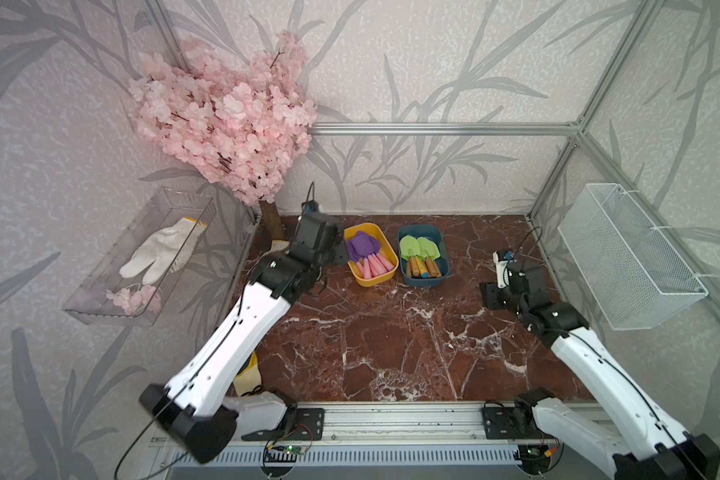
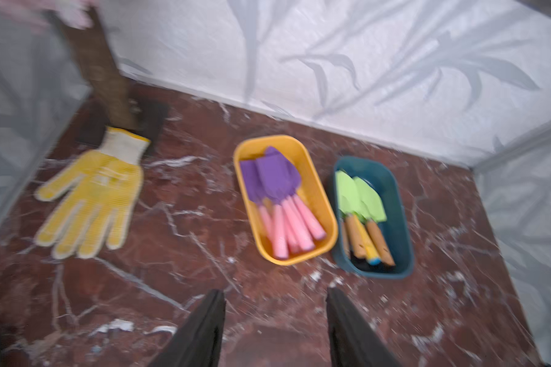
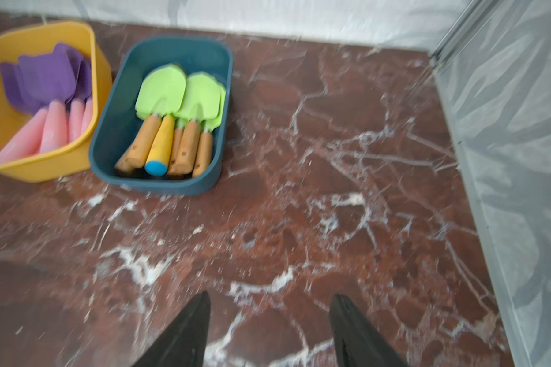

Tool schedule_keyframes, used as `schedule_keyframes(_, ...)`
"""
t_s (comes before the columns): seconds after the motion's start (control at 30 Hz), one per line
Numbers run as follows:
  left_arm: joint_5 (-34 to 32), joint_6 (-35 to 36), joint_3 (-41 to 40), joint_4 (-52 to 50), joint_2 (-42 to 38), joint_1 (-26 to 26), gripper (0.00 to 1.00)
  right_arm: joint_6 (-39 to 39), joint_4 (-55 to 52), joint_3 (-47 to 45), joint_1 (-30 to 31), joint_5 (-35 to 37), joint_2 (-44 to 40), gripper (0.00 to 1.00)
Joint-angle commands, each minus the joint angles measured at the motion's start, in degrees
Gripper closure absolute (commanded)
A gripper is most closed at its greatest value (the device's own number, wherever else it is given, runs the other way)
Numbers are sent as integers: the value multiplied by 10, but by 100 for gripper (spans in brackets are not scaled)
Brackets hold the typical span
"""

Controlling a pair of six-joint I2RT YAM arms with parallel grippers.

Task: Sort the small shovels by color and place them into the storage box
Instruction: Reset both arms

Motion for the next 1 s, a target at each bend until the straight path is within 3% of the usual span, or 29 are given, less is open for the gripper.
schedule_keyframes(0.0,-80,30,-138,134,-46,65,44,-55,264,-76,-17,90,4,33)
schedule_keyframes(0.2,-170,138,-359,387,-172,103,40,-42,481,-181,-47,112,95,31)
schedule_keyframes(0.3,-191,179,-435,496,-179,119,36,-55,597,-202,-48,120,185,30)
schedule_keyframes(0.43,-184,192,-478,557,-139,157,27,-77,724,-213,-49,161,283,30)
schedule_keyframes(0.57,-135,181,-520,653,-93,198,26,-85,817,-237,-52,144,336,29)
schedule_keyframes(0.67,-110,198,-540,718,-37,220,26,-81,755,-221,-53,110,322,29)
schedule_keyframes(0.8,-79,231,-556,801,64,251,26,-100,795,-226,-53,71,347,29)
schedule_keyframes(0.9,-19,208,-540,823,109,280,28,-100,826,-228,-55,63,380,29)
schedule_keyframes(0.97,-21,209,-538,872,151,281,26,-107,827,-225,-54,58,385,27)
